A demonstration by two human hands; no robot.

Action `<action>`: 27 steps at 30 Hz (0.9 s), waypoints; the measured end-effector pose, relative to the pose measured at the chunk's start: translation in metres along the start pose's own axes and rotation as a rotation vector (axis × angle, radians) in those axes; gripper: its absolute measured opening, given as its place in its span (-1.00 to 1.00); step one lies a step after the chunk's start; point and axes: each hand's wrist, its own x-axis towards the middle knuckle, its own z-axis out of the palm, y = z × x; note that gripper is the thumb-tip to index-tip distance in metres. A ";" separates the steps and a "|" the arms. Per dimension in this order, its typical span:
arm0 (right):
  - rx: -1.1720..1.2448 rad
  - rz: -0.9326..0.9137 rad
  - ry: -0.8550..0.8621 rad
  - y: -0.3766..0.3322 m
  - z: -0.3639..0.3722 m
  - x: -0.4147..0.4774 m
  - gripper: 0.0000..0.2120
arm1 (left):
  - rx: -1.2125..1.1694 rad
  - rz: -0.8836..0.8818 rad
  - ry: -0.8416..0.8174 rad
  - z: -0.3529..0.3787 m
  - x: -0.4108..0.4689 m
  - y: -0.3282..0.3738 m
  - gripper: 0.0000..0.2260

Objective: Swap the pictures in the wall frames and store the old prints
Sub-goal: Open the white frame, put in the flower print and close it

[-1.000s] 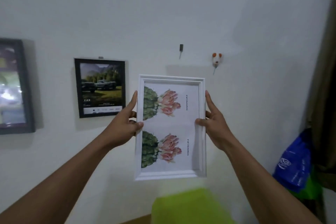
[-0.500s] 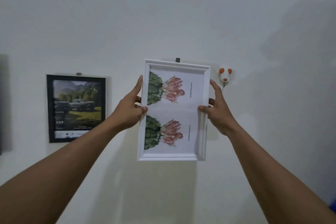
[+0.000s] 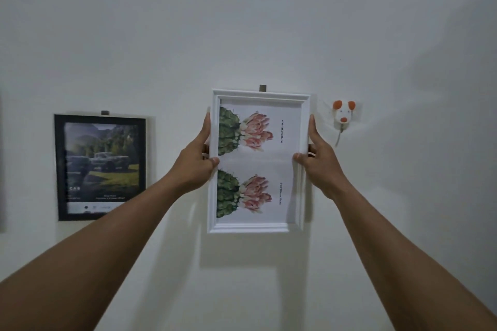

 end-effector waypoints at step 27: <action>-0.110 -0.029 0.161 0.023 0.005 -0.007 -0.27 | 0.279 0.054 0.259 0.024 -0.002 -0.017 -0.20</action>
